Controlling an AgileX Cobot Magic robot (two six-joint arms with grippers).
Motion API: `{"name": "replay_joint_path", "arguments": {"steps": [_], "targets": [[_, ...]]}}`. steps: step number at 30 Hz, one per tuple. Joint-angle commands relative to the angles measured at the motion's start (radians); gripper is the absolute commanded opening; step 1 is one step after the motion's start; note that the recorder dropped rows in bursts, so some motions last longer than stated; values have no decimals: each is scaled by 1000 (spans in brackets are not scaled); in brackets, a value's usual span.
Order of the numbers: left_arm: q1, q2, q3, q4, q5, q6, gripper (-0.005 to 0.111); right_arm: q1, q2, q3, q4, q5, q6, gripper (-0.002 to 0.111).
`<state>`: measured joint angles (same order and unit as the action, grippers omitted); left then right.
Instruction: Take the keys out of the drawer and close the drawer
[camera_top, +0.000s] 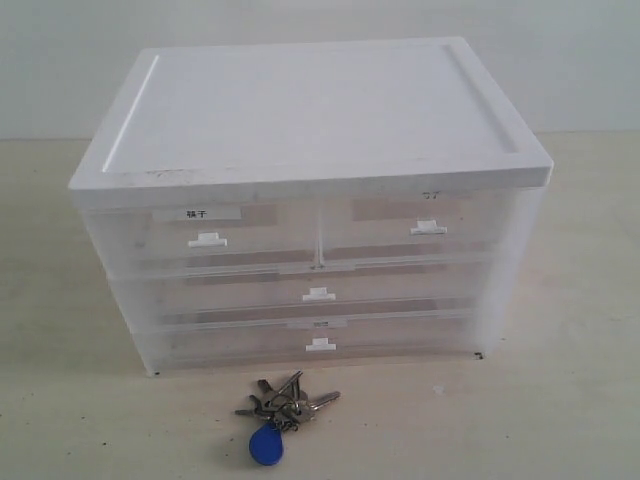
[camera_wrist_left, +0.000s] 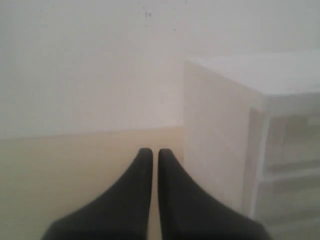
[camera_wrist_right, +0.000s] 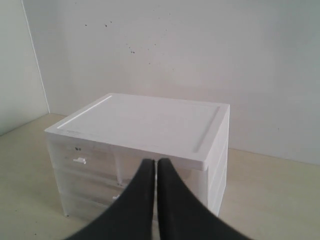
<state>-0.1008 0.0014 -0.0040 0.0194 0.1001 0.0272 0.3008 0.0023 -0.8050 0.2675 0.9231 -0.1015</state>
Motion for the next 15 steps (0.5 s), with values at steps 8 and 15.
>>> {"name": "replay_joint_path", "arguments": {"steps": [8,15], "targets": [[11,-1,4,-64,195,139,5,-1,-2,-4,0,-6,-1,0],[11,-1,4,-64,195,139,5,-1,-2,-4,0,-6,-1,0]]}}
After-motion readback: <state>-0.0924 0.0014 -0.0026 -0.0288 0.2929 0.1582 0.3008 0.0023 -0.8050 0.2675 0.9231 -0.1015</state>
